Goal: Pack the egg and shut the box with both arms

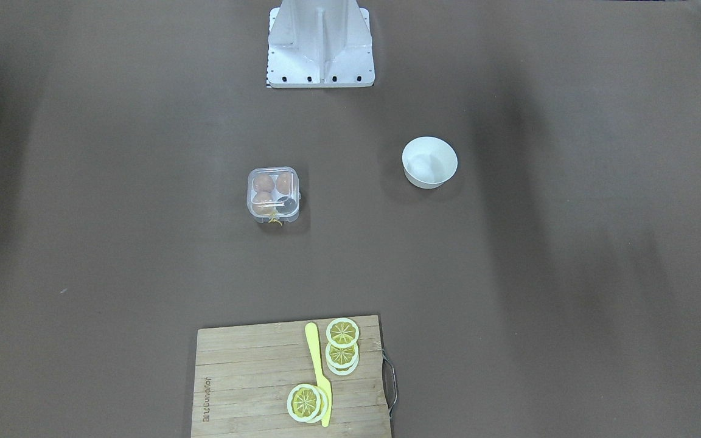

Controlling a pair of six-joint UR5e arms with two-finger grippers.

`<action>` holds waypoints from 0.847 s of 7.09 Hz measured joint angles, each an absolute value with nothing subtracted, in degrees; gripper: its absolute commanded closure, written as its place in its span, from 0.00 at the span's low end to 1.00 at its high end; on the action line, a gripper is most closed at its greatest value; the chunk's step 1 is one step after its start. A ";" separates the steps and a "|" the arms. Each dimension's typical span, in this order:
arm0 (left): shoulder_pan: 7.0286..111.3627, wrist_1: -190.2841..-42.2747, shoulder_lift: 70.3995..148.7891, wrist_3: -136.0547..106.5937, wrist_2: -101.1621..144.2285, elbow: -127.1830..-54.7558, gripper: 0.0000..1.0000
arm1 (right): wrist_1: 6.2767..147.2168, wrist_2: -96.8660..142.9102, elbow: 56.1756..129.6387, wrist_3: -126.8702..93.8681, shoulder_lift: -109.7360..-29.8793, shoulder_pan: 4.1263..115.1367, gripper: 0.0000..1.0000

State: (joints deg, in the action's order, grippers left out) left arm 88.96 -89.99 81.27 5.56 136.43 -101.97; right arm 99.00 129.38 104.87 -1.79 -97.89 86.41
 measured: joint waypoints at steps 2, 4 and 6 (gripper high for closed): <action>88.89 -92.56 81.30 5.62 136.37 -101.16 0.01 | 98.79 129.45 104.90 -2.01 -97.76 86.28 0.00; 88.86 -93.06 81.28 5.62 136.27 -100.85 0.01 | 98.27 129.54 104.81 -2.06 -97.74 86.23 0.00; 88.86 -93.13 81.26 5.61 136.24 -100.70 0.01 | 98.18 129.68 104.84 -2.10 -97.74 85.96 0.00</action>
